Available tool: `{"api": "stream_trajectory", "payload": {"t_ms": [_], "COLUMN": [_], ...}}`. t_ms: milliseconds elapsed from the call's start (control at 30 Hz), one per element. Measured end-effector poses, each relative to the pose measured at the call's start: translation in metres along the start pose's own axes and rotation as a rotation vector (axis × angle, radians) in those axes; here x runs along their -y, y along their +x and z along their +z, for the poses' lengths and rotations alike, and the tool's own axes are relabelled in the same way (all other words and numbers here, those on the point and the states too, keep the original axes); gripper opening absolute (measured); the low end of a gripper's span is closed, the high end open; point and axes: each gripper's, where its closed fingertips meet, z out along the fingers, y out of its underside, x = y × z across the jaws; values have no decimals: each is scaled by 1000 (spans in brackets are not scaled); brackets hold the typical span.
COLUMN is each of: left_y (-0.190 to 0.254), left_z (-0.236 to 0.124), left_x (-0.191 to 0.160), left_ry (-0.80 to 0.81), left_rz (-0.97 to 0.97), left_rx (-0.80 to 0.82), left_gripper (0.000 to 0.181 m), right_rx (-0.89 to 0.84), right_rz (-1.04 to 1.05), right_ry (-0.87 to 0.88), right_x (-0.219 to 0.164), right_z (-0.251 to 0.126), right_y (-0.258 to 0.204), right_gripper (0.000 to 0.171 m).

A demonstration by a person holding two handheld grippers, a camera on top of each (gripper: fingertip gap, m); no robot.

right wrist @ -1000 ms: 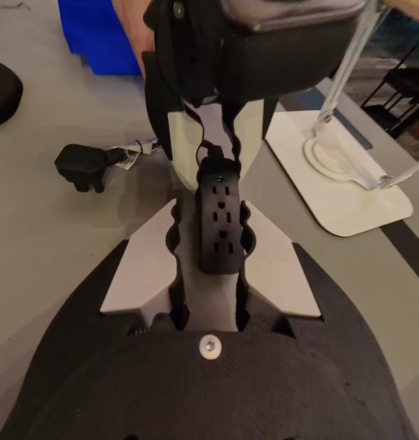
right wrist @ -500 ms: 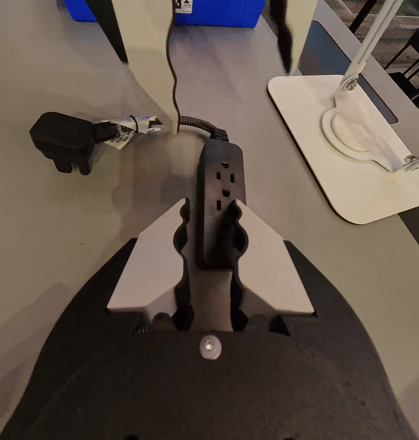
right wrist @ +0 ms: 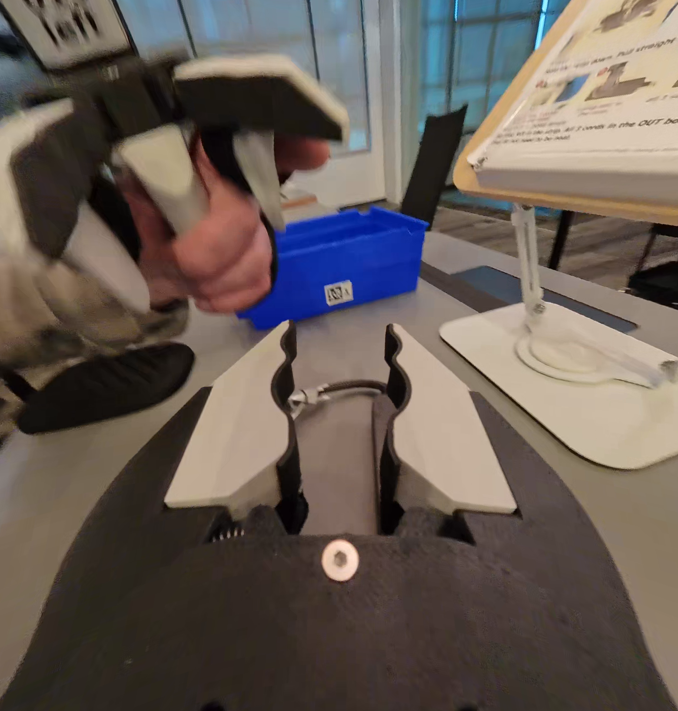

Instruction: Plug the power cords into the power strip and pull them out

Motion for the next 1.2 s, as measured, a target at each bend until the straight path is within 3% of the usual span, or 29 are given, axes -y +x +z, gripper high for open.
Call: {"api": "stream_trajectory", "payload": {"t_ms": [133,267,367,433,533,633,833,1000,1200], "left_y": [24,27,29,36,44,56,77,77,89], "left_z": [28,32,32,33,39,41,46,31,25], "left_x": [2,6,7,6,2,0,4,1,-1], "left_ry": [32,63,64,66,56,60,95,86,31], "left_rz": [24,31,62,56,49,53,47,57,79], "left_rx": [-110,-152,-158,-196,-229,-293,-378,-426,-501], "left_gripper": [76,77,82,83,86,87,87,86,91], "right_rx": [93,145,96,33,98,71,77,143,178], "right_rz": [85,117,132,122,147,136,113,189,179], "right_ry": [52,65,53,55,70,34,-29,5,-66], "right_x": [7,10,8,8,10,4,-9,-2,-14], "right_z": [-1,-4,-4,-3,-3,-2,5,-9,3], "right_y": [-10,-15,-6,3,-6,-2,-5,-4,-17], "right_gripper": [53,42,54,50,43,49,41,68,61]}}
